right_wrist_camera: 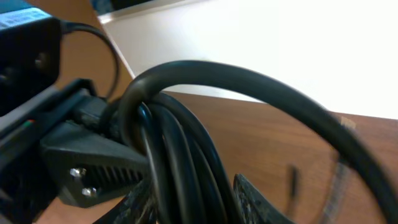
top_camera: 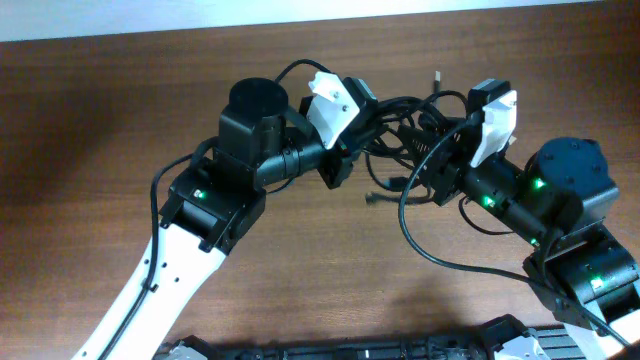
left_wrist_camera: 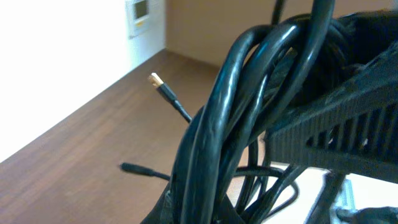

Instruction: Untangle cables

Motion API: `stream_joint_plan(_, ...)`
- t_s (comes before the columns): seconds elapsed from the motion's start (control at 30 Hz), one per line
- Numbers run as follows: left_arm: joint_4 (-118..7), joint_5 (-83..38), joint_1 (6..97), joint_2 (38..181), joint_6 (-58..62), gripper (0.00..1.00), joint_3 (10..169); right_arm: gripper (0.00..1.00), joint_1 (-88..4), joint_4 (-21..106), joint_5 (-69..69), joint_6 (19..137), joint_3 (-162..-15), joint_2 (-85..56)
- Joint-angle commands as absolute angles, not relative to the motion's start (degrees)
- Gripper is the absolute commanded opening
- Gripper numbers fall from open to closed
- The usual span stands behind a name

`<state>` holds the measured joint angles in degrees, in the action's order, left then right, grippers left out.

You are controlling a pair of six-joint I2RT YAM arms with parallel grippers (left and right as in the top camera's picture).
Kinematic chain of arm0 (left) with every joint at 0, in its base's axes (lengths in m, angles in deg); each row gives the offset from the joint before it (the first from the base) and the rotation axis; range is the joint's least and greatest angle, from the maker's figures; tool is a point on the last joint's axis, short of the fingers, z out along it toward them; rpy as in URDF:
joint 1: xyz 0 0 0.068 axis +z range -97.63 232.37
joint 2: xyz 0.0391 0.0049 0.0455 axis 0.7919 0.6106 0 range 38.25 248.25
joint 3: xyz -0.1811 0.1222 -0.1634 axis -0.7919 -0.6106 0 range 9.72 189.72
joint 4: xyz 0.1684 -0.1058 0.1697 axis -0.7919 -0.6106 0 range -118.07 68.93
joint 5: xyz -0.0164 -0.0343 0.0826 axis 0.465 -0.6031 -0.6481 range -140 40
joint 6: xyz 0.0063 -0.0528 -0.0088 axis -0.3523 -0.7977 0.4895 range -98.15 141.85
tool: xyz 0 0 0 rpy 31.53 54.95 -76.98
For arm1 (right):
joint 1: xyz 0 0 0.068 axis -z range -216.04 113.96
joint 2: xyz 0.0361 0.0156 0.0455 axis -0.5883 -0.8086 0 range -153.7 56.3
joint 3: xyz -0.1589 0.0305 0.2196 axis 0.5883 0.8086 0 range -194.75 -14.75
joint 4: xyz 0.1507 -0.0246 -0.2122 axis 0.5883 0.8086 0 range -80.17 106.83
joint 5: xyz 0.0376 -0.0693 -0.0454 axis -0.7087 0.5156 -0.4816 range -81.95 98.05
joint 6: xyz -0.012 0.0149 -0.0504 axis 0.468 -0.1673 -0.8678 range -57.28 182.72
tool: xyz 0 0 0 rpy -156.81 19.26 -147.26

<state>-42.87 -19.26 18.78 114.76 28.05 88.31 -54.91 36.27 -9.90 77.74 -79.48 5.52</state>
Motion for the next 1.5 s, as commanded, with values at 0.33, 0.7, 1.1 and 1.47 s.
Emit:
stream_joint_plan(0.33, -44.84, -26.08, 19.13, 114.32, 46.54, 0.0, 88.9, 0.38, -54.72, 40.66, -6.49, 68.04, -80.24, 5.95)
stream_joint_plan(0.7, -47.96, -34.04, 19.13, 114.32, 58.82, 0.0, 88.9, 0.45, -54.72, 47.81, -11.87, 56.04, -80.24, 6.17)
stream_joint_plan(1.1, -51.99, -39.35, 19.11, 114.32, 61.99, 0.0, 88.9, 0.89, -54.72, 48.27, -12.29, 51.28, -80.24, 6.17)
stream_joint_plan(1.47, -55.26, -15.61, 19.11, 114.32, 76.09, 0.0, 88.9, 0.9, -54.72, 48.23, -12.64, 40.43, -80.24, 6.06)
